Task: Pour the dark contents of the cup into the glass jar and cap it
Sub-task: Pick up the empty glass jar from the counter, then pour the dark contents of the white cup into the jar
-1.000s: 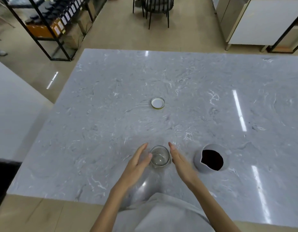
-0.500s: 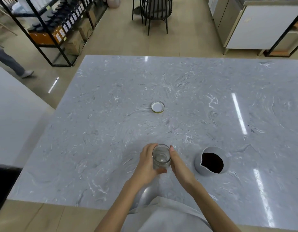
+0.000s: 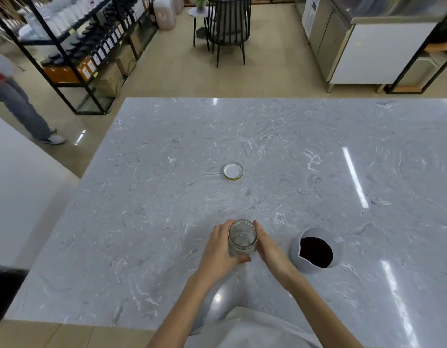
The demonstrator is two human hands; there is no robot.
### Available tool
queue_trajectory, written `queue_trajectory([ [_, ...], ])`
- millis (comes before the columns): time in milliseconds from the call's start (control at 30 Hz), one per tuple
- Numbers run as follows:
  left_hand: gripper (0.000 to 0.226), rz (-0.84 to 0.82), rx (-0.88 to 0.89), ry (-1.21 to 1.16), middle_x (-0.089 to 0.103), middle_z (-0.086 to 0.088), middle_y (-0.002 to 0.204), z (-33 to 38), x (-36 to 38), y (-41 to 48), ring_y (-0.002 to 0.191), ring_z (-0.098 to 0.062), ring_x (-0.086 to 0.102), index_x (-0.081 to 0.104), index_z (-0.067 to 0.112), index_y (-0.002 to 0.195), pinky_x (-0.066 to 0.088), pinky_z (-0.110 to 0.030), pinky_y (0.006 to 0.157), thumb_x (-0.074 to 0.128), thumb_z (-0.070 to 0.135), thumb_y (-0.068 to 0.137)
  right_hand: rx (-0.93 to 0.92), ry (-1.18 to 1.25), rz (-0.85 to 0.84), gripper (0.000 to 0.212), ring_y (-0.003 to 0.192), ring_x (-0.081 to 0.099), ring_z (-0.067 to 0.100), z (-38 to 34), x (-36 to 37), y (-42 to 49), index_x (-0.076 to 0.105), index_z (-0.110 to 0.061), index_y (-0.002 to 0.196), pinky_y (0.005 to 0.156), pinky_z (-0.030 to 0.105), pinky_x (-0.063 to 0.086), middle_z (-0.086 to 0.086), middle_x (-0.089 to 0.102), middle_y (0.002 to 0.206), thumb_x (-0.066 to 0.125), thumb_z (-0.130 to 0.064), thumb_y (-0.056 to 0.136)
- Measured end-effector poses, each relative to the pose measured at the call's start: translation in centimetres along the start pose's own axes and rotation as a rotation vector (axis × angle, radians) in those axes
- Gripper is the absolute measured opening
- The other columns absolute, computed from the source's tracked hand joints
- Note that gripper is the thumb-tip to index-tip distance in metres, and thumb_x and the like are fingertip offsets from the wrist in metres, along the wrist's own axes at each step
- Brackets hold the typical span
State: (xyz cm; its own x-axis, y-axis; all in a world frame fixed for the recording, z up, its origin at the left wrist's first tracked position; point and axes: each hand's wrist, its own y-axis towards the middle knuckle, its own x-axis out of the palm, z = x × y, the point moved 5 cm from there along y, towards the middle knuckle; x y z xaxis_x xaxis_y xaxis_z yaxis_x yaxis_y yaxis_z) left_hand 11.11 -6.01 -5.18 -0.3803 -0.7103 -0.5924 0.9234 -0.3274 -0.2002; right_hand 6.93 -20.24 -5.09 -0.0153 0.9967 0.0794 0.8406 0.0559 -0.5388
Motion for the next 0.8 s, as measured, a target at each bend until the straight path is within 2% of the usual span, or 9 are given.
queue_trajectory([
  [133, 0.095, -0.020, 0.011, 0.033, 0.046, 0.007, 0.127, 0.1, -0.3, 0.2, 0.119, -0.017, 0.054, 0.042, 0.040, 0.133, 0.051, -0.041, 0.097, 0.094, 0.040, 0.054, -0.002, -0.062, -0.010, 0.067, 0.145, 0.032, 0.005, -1.1, -0.3, -0.5, 0.045, -0.029, 0.147, 0.125, 0.037, 0.018, -0.010, 0.042, 0.155, 0.034, -0.068, 0.094],
  [200, 0.093, -0.021, 0.016, 0.042, 0.045, 0.010, 0.123, 0.1, -0.4, 0.3, 0.117, -0.017, 0.056, 0.040, 0.044, 0.129, 0.052, -0.041, 0.095, 0.093, 0.041, 0.053, -0.029, -0.168, 0.001, 0.066, 0.143, 0.031, -0.001, -2.1, -1.2, -1.6, 0.038, -0.031, 0.151, 0.119, 0.025, 0.023, -0.016, 0.038, 0.156, 0.044, -0.063, 0.094],
  [367, 0.102, -0.025, 0.021, 0.036, 0.044, 0.005, 0.132, -0.6, 0.0, 0.3, 0.124, -0.019, 0.052, 0.037, 0.033, 0.142, 0.046, -0.038, 0.103, 0.094, 0.042, 0.057, -0.386, -0.584, 0.184, 0.071, 0.122, 0.043, -0.024, -6.4, -7.1, -6.5, 0.040, -0.044, 0.147, 0.111, 0.018, 0.032, -0.033, 0.038, 0.148, 0.058, -0.066, 0.082],
  [433, 0.105, -0.035, 0.026, 0.027, 0.041, 0.004, 0.135, -0.9, 0.2, 0.3, 0.127, -0.017, 0.049, 0.034, 0.031, 0.145, 0.044, -0.034, 0.105, 0.093, 0.044, 0.060, -0.370, -0.929, 0.218, 0.101, 0.149, 0.011, -0.006, -6.3, -10.7, -7.1, 0.014, -0.039, 0.156, 0.124, 0.031, 0.008, -0.025, 0.012, 0.160, 0.057, -0.077, 0.073],
  [500, 0.106, -0.034, 0.029, 0.022, 0.039, 0.004, 0.137, -1.2, 0.3, 0.3, 0.128, -0.015, 0.046, 0.032, 0.030, 0.147, 0.041, -0.031, 0.105, 0.093, 0.044, 0.061, -0.185, -1.167, 0.142, 0.128, 0.151, -0.021, 0.010, -4.5, -13.9, -7.1, -0.015, -0.037, 0.154, 0.124, 0.042, -0.012, -0.018, -0.015, 0.161, 0.059, -0.085, 0.061],
  [533, 0.106, -0.031, 0.030, 0.018, 0.039, 0.005, 0.137, -1.4, 0.3, 0.3, 0.128, -0.015, 0.046, 0.032, 0.031, 0.146, 0.040, -0.029, 0.105, 0.093, 0.043, 0.061, -0.126, -1.201, 0.096, 0.134, 0.150, -0.023, 0.013, -3.5, -14.9, -7.0, -0.020, -0.038, 0.152, 0.123, 0.044, -0.014, -0.017, -0.020, 0.160, 0.062, -0.085, 0.058],
  [633, 0.105, -0.028, 0.031, 0.015, 0.037, 0.009, 0.134, -1.6, 0.4, 0.4, 0.127, -0.012, 0.045, 0.032, 0.033, 0.145, 0.036, -0.023, 0.101, 0.094, 0.044, 0.060, -0.155, -1.090, 0.092, 0.131, 0.151, 0.011, 0.016, -1.8, -15.7, -6.7, -0.011, -0.044, 0.154, 0.123, 0.042, 0.015, -0.016, 0.005, 0.163, 0.076, -0.073, 0.061],
  [700, 0.104, -0.023, 0.030, 0.007, 0.038, 0.009, 0.135, -1.6, 0.4, 0.4, 0.128, -0.012, 0.045, 0.033, 0.033, 0.144, 0.036, -0.023, 0.101, 0.094, 0.043, 0.060, -0.208, -1.031, 0.163, 0.123, 0.139, 0.026, 0.016, -1.5, -15.1, -6.4, 0.001, -0.047, 0.154, 0.111, 0.038, 0.036, -0.012, 0.023, 0.154, 0.079, -0.069, 0.062],
  [800, 0.103, -0.026, 0.033, -0.014, 0.037, 0.010, 0.135, -1.6, 0.4, 0.4, 0.129, -0.010, 0.044, 0.031, 0.040, 0.142, 0.037, -0.025, 0.102, 0.093, 0.045, 0.060, -0.264, -1.050, 0.217, 0.105, 0.126, 0.038, 0.010, -2.1, -14.4, -5.9, 0.023, -0.044, 0.145, 0.098, 0.036, 0.048, -0.014, 0.038, 0.140, 0.069, -0.080, 0.058],
])
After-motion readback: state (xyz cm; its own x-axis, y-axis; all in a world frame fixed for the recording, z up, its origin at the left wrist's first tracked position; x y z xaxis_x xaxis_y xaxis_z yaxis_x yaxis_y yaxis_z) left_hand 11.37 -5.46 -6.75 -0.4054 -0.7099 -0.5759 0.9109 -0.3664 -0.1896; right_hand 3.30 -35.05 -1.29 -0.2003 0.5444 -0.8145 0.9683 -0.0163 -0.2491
